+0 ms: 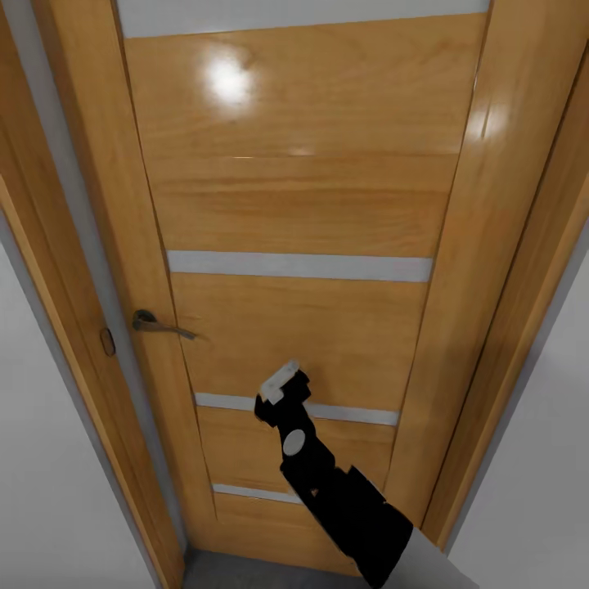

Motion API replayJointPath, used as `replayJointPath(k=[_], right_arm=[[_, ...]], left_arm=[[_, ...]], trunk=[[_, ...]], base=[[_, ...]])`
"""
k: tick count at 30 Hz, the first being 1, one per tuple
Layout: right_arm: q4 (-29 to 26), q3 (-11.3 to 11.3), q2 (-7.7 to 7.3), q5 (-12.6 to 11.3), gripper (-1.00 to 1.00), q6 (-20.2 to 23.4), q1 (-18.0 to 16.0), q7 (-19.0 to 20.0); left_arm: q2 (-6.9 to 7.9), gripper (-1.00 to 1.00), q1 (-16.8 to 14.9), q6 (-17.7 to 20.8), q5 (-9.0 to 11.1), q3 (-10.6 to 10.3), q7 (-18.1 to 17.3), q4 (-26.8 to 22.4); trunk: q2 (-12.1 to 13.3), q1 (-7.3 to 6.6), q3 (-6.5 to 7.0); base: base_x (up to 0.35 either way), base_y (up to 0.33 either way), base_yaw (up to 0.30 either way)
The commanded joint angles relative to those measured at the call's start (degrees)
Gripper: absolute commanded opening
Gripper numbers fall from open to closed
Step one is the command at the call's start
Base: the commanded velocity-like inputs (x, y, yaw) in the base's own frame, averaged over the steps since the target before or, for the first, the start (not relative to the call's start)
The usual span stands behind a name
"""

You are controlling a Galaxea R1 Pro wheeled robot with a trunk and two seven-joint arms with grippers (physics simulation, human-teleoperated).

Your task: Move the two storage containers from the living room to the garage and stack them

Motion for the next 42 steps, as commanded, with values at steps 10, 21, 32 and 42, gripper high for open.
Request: replayJointPath(k=[10, 21, 32, 42], right_arm=[[9.7, 0.2, 0.00, -3.9, 1.00, -0.3, -7.8, -0.5], [23.6, 0.1, 0.00, -8.3, 1.00, -2.6, -18.7, -3.1], [29.3, 0.1, 0.00, -14.0, 1.00, -4.3, -23.7, -6.3], [27.9, 0.1, 0.00, -13.7, 1.00, -4.2, -23.7, -8.3]], left_arm=[[-0.01, 1.00, 0.0, -0.1, 0.5, 0.1, -0.1, -0.1], [-0.01, 1.00, 0.0, -0.1, 0.5, 0.1, -0.1, -0.1], [-0.01, 1.00, 0.0, -0.1, 0.6, 0.1, -0.1, -0.1], [-0.01, 1.00, 0.0, -0.1, 0.6, 0.1, -0.1, -0.1]], trunk=[[0.0, 0.00, -0.05], [0.0, 0.00, -0.05], [0.0, 0.00, -0.05], [0.0, 0.00, -0.05]], base=[[0.000, 0.000, 0.000], [0.000, 0.000, 0.000], [0.000, 0.000, 0.000], [0.000, 0.000, 0.000]])
